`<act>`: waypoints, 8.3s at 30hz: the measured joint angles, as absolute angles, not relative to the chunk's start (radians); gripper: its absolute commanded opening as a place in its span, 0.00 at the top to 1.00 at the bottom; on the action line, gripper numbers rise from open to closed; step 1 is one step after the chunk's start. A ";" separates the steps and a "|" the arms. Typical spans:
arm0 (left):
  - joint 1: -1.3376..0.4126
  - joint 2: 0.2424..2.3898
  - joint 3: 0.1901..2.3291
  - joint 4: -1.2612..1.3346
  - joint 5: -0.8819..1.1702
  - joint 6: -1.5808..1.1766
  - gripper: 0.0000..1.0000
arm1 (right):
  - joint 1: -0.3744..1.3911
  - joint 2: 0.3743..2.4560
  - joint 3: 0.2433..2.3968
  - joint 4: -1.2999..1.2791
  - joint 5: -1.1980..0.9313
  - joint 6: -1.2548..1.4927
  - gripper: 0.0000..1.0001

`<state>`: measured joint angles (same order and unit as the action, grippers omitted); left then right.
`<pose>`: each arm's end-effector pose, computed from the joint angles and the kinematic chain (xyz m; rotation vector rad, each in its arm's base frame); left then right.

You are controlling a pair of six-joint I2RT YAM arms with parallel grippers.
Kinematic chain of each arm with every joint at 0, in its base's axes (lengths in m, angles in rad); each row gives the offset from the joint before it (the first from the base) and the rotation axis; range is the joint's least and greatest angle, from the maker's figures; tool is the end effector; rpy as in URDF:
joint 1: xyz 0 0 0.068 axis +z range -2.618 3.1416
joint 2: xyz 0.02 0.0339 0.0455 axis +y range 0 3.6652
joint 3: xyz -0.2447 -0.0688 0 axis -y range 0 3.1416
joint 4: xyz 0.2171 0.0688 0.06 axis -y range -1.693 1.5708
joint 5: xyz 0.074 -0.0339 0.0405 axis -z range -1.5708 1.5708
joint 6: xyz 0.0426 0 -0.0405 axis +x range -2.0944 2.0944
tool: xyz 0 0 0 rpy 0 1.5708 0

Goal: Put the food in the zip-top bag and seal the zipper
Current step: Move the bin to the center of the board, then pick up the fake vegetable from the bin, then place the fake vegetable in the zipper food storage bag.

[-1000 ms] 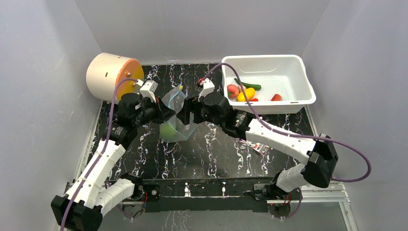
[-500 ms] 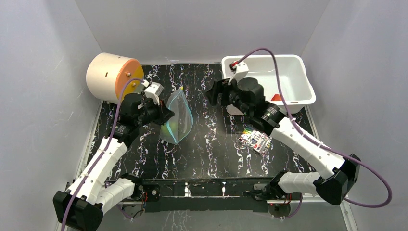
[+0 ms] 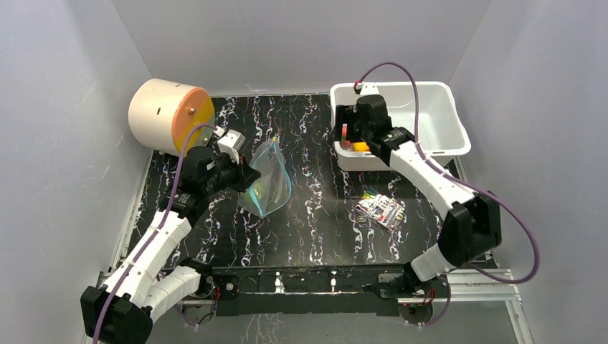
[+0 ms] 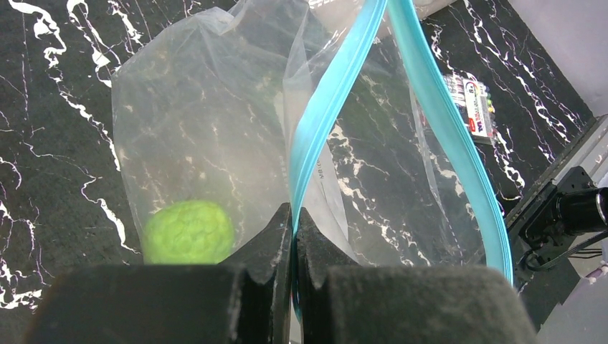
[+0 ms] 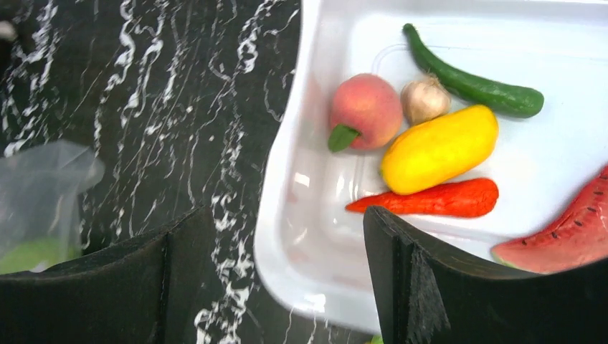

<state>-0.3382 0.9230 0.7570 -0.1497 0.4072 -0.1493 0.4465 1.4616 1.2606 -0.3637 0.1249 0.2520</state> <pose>0.1867 -0.0836 0.2968 0.4629 1.8665 -0.7140 0.2875 0.1318 0.3100 -0.1346 2.1390 0.2775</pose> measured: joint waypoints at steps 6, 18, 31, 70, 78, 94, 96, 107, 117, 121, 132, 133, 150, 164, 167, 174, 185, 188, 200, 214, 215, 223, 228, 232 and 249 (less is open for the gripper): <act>-0.338 0.923 0.757 -0.150 0.400 -0.145 1.00 | 0.407 1.668 1.412 -0.365 0.132 0.291 0.28; -0.343 0.930 0.752 -0.149 0.401 -0.131 1.00 | 0.410 1.951 1.624 -0.398 0.078 0.233 0.52; -0.347 0.930 0.752 -0.150 0.405 -0.130 1.00 | 0.439 1.871 1.497 -0.384 0.026 0.033 0.68; -0.375 0.982 0.777 -0.196 0.299 -0.153 1.00 | 0.486 1.713 1.612 -0.439 0.082 0.056 0.32; -0.376 0.994 0.862 -0.241 0.241 -0.184 1.00 | 0.445 1.907 1.782 -0.525 0.324 0.190 0.31; -0.376 1.011 0.901 -0.271 0.223 -0.194 1.00 | 0.381 2.116 1.790 -0.516 0.488 0.424 0.34; -0.376 1.011 0.901 -0.271 0.224 -0.194 1.00 | 0.374 2.132 1.790 -0.503 0.494 0.443 0.35; -0.376 1.040 0.916 -0.266 0.272 -0.186 1.00 | 0.350 2.233 1.790 -0.489 0.494 0.500 0.35; -0.375 1.038 0.916 -0.267 0.279 -0.194 1.00 | 0.329 2.264 1.790 -0.456 0.430 0.515 0.55; -0.376 1.023 0.916 -0.268 0.304 -0.204 1.00 | 0.325 2.265 1.779 -0.430 0.422 0.505 0.62; -0.376 1.011 0.960 -0.300 0.355 -0.243 1.00 | 0.325 2.236 1.719 -0.356 0.401 0.431 0.80; -0.376 1.011 0.963 -0.299 0.360 -0.247 1.00 | 0.324 2.224 1.703 -0.351 0.390 0.419 0.83; -0.376 1.012 0.964 -0.308 0.428 -0.304 1.00 | 0.324 1.869 1.473 -0.226 0.149 0.221 0.89; -0.376 1.026 0.984 -0.329 0.421 -0.299 1.00 | 0.321 1.539 1.357 -0.168 0.024 0.234 0.88; -0.376 1.026 0.996 -0.329 0.379 -0.275 1.00 | 0.335 1.489 1.357 -0.144 0.001 0.245 0.87; -0.375 1.061 1.087 -0.344 0.305 -0.228 1.00 | 0.452 1.412 1.347 -0.104 -0.041 0.258 0.87; -0.376 1.072 1.100 -0.343 0.333 -0.285 1.00 | 0.635 1.331 1.306 0.035 -0.114 0.260 0.87; -0.376 1.072 1.100 -0.354 0.348 -0.302 1.00 | 0.664 1.314 1.278 0.088 -0.149 0.244 0.87; -0.376 1.077 1.115 -0.408 0.439 -0.326 1.00 | 0.693 1.272 1.196 0.345 -0.291 0.145 0.86; -0.376 1.069 1.117 -0.395 0.538 -0.421 1.00 | 0.782 1.274 1.149 0.474 -0.427 -0.109 0.83; -0.376 1.066 1.115 -0.389 0.545 -0.428 1.00 | 0.788 1.275 1.148 0.476 -0.434 -0.125 0.82; -0.376 1.060 1.111 -0.366 0.570 -0.447 1.00 | 0.804 1.298 1.089 0.477 -0.486 -0.234 0.81; -0.376 1.045 1.111 -0.365 0.579 -0.446 1.00 | 0.804 1.318 1.044 0.461 -0.504 -0.285 0.77; -0.376 1.030 1.111 -0.365 0.579 -0.441 1.00 | 0.805 1.328 1.031 0.446 -0.492 -0.286 0.72; -0.376 0.997 1.022 -0.324 0.487 -0.404 1.00 | 0.805 1.407 1.057 0.308 -0.260 -0.043 0.51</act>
